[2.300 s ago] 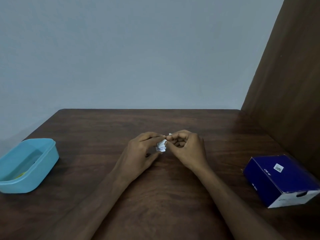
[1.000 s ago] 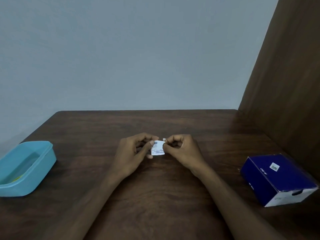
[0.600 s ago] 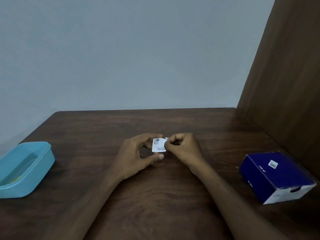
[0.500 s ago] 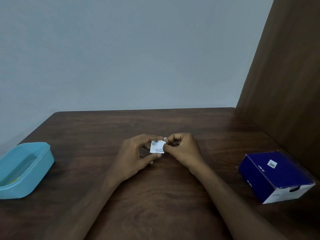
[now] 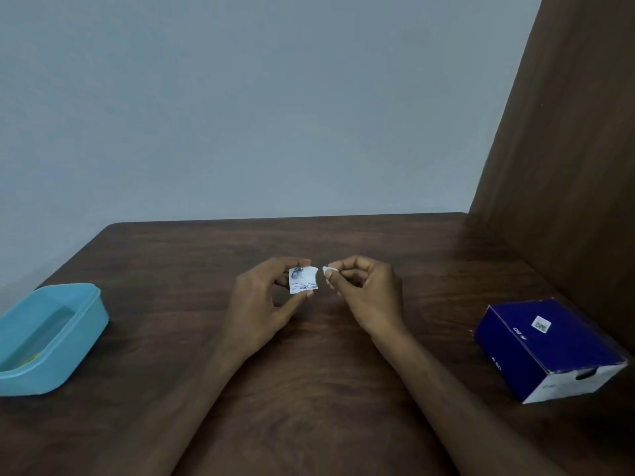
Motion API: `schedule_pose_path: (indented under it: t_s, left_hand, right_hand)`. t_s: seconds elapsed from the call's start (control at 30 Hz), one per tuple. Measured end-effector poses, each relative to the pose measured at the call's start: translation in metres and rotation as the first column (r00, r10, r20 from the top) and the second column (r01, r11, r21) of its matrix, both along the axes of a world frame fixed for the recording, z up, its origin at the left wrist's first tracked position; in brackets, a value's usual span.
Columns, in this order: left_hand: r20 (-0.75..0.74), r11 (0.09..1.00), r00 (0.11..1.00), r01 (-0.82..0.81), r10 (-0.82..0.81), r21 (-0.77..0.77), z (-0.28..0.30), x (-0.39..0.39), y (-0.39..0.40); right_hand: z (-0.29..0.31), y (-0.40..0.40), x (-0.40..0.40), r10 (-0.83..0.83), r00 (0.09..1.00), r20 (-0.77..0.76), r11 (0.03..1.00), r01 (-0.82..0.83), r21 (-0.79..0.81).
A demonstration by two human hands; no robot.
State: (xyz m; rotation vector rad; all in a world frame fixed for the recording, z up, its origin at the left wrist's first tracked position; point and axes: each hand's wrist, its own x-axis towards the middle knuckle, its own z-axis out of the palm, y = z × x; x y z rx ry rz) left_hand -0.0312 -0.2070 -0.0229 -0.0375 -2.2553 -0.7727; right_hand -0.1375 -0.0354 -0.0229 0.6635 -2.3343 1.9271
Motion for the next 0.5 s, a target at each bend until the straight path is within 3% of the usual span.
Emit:
schedule_pose_path:
  t_s: [0.13,0.5]
  left_hand:
    - [-0.062,0.995,0.998,-0.025,0.019,-0.101,-0.001,-0.001,0.002]
    - [-0.108,0.990,0.992,-0.075,0.062,-0.118,-0.008,-0.004,0.000]
  right_hand:
    - [0.000,0.000,0.002,-0.067,0.997,-0.027,0.997,0.066,-0.029]
    - [0.005,-0.003,0.011,0.122,0.988,0.098,0.985,-0.109,-0.135]
